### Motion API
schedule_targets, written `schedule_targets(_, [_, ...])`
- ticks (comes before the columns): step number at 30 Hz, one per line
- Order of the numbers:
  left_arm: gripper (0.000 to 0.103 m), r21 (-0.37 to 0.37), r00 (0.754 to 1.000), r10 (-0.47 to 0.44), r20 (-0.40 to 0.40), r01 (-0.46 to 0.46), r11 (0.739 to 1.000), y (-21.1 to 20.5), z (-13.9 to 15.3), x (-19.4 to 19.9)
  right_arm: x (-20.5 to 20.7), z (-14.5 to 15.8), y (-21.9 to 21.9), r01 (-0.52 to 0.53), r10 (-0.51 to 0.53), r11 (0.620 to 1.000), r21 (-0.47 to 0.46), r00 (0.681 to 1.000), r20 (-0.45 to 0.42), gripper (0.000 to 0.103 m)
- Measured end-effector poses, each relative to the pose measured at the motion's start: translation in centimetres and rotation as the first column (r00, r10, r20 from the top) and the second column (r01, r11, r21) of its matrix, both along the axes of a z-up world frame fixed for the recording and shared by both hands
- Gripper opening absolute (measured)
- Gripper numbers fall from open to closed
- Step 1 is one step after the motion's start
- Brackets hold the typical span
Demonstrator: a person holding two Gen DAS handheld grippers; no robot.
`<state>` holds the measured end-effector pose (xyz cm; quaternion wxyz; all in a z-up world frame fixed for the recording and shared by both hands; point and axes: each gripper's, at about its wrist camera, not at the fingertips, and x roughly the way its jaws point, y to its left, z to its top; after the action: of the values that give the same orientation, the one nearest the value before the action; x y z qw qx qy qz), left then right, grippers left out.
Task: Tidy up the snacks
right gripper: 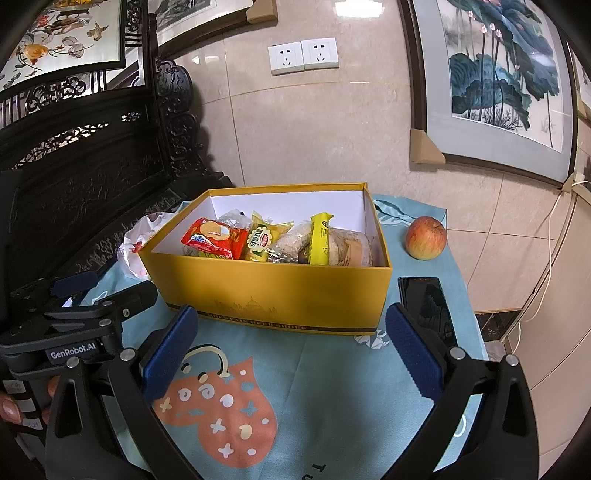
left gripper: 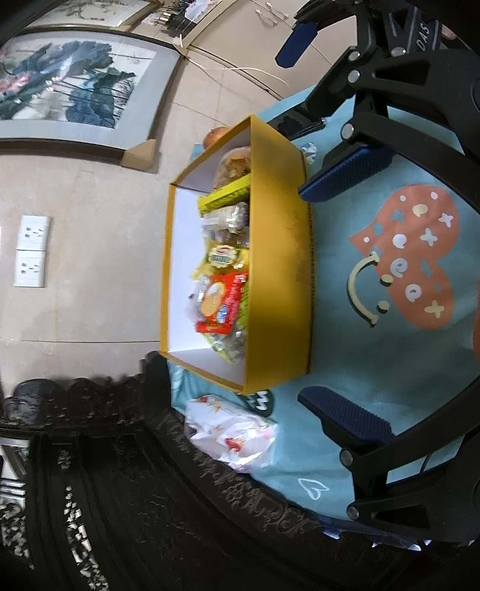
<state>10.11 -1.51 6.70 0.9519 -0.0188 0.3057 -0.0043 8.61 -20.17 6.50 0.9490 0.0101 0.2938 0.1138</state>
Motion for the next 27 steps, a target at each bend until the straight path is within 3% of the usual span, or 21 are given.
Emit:
schedule_targets(3, [0.101,0.052,0.999,0.018,0.044,-0.020,0.998,-0.43,0.13,-0.50,0.01,-0.08,0.00,-0.001,0.001,1.000,-0.003,1.000,-0.002,0.102])
schedule_targets(10, [0.101,0.018,1.000,0.017,-0.017,-0.017,1.000,0.02,-0.21,0.22,-0.02,-0.16,0.09,0.000,0.000,1.000,-0.007,1.000,-0.004,0.102])
schedule_targets(27, [0.101,0.023,0.999,0.033,-0.014,-0.033,0.999,0.07,-0.21,-0.21,-0.02,-0.33,0.17,0.000,0.000,1.000,-0.010,1.000,-0.008,0.102])
